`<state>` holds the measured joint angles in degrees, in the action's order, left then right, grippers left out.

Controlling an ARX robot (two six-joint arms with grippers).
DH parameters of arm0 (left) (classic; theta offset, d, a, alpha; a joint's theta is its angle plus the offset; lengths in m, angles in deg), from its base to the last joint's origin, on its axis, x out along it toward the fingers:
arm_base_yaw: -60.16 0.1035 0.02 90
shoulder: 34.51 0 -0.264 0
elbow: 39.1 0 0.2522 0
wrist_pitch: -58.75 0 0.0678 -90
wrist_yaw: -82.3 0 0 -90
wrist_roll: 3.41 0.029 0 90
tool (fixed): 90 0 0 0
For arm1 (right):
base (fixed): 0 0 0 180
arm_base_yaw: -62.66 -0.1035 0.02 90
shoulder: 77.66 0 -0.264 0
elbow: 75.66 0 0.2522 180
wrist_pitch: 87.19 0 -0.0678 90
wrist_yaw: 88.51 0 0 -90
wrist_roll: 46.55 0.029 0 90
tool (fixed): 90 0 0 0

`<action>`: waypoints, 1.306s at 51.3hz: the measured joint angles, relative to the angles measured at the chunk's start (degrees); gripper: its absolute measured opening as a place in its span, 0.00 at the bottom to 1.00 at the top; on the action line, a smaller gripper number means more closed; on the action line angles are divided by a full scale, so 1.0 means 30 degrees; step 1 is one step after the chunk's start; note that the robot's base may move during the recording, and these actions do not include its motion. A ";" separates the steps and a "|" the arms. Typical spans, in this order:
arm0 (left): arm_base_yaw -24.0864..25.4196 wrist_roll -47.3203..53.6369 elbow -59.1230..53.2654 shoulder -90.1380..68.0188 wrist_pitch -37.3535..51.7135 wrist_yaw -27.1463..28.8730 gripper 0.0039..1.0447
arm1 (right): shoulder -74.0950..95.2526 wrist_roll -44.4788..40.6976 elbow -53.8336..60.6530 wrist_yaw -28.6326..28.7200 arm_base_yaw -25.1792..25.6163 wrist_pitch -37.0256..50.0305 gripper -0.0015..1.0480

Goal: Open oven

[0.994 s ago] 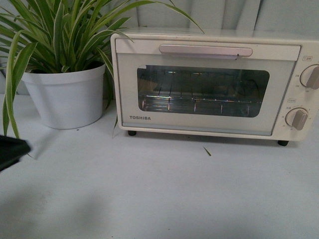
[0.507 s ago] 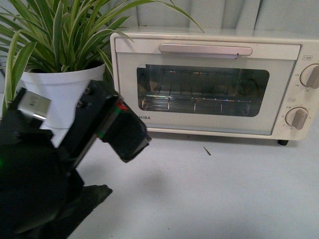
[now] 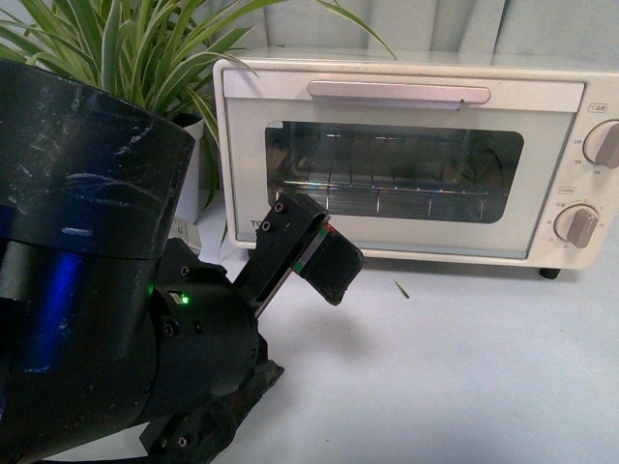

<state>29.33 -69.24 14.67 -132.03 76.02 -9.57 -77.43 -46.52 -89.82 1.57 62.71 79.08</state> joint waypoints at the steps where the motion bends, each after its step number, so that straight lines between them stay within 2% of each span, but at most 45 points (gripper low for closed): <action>1: 0.0029 -0.0066 0.0036 -0.0036 0.0000 0.0007 0.94 | 0.0000 0.0007 0.0000 0.0000 0.0000 0.0000 0.91; 12: 0.0495 -0.0576 0.0226 -0.0277 0.0102 0.0036 0.94 | 0.0000 0.0007 0.0000 0.0000 0.0000 0.0000 0.91; 14: 0.0554 -0.0605 0.0226 -0.0277 0.0102 0.0036 0.94 | 0.0109 0.0430 -0.0015 0.0634 0.0211 -0.0080 0.91; 16: 0.0627 -0.0641 0.0226 -0.0284 0.0102 0.0036 0.94 | 0.0925 0.1894 -0.0102 0.2812 0.0714 0.0131 0.91; 20: 0.0656 -0.0678 0.0233 -0.0299 0.0109 0.0036 0.94 | 0.3621 0.3628 -0.0750 0.3570 0.0663 0.1581 0.91; 27: 0.0758 -0.0772 0.0226 -0.0299 0.0138 0.0036 0.94 | 0.7424 0.3803 -0.2295 0.2805 -0.0364 0.3752 0.91; 37: 0.0794 -0.0801 0.0226 -0.0299 0.0138 0.0015 0.94 | 1.4761 0.2528 -0.6798 0.0138 -0.3184 0.6222 0.91; 48: 0.0969 -0.0954 0.0226 -0.0277 0.0138 -0.0044 0.94 | 2.0822 0.2674 -1.2845 -0.2033 -0.5093 0.4524 0.91; 67: 0.1173 -0.1151 0.0204 -0.0211 0.0138 -0.0102 0.94 | 2.6527 0.4524 -1.9220 -0.2951 -0.5450 0.1566 0.91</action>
<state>32.85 -72.69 15.29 -132.66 76.43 -9.87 2.15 -32.94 -147.48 -7.28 46.37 83.78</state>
